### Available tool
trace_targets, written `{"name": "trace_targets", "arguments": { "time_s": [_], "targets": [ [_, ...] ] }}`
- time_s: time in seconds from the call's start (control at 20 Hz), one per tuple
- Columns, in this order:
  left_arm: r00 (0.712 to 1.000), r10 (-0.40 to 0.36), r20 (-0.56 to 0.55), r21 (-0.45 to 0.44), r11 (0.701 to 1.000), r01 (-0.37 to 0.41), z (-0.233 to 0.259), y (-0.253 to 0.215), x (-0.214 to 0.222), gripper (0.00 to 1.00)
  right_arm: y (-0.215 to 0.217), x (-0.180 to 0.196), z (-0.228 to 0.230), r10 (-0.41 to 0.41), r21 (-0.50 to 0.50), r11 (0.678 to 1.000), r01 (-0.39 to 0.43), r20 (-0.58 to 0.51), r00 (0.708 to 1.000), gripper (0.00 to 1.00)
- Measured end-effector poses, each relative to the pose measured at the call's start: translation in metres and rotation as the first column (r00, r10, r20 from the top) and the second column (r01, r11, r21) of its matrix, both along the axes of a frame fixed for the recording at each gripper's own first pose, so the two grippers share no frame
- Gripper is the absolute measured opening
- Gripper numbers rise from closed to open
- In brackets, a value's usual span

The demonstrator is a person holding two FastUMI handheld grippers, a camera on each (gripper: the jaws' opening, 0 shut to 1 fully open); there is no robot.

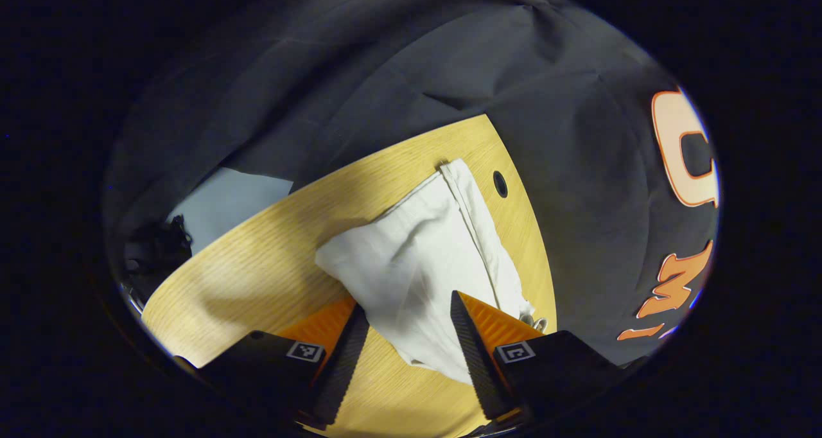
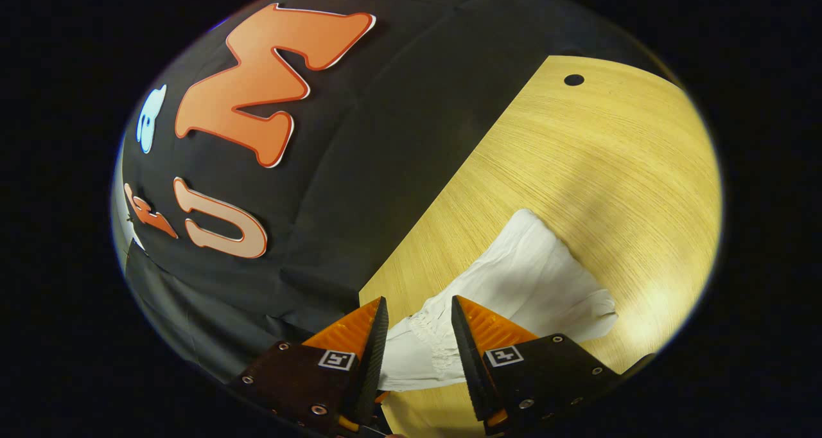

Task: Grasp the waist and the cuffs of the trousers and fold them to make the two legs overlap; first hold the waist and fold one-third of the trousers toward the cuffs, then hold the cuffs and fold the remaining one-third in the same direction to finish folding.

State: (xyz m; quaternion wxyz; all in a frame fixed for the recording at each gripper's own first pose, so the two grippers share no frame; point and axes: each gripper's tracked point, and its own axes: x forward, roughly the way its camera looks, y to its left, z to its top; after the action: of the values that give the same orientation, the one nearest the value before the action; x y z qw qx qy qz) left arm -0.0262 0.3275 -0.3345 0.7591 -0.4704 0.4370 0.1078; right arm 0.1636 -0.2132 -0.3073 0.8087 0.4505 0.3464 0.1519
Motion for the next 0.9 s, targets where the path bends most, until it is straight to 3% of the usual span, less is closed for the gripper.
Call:
{"name": "trace_targets", "arguments": {
  "time_s": [0.15,0.25,0.65,0.8,0.85,0.9],
  "targets": [
    [0.999,-0.018,-0.032,0.046,0.999,0.019,-0.011,-0.002,0.001,0.40,-0.017,-0.004,-0.003,-0.028,0.004,1.000,0.028,-0.011,1.000,0.59],
    [0.999,0.016,-0.039,0.061,0.998,-0.013,-0.007,-0.003,0.004,0.13,-0.029,-0.006,-0.004,-0.045,-0.001,0.999,0.045,-0.010,0.999,0.59],
    [0.997,-0.018,0.070,0.165,0.986,0.006,0.053,-0.017,0.011,0.10,-0.059,-0.013,-0.012,-0.037,-0.077,0.996,0.037,0.001,0.999,0.60],
    [0.992,-0.033,0.123,0.177,0.984,0.011,0.083,-0.030,0.018,0.10,-0.069,-0.018,-0.015,-0.017,-0.110,0.994,0.018,0.013,1.000,0.72],
    [0.989,-0.043,0.140,0.185,0.983,0.016,0.095,-0.035,0.021,0.10,-0.072,-0.018,-0.015,-0.013,-0.121,0.993,0.016,0.020,1.000,0.82],
    [0.986,-0.053,0.156,0.190,0.982,0.023,0.106,-0.041,0.025,0.10,-0.077,-0.019,-0.015,-0.011,-0.132,0.991,0.015,0.027,1.000,0.86]
  ]
}}
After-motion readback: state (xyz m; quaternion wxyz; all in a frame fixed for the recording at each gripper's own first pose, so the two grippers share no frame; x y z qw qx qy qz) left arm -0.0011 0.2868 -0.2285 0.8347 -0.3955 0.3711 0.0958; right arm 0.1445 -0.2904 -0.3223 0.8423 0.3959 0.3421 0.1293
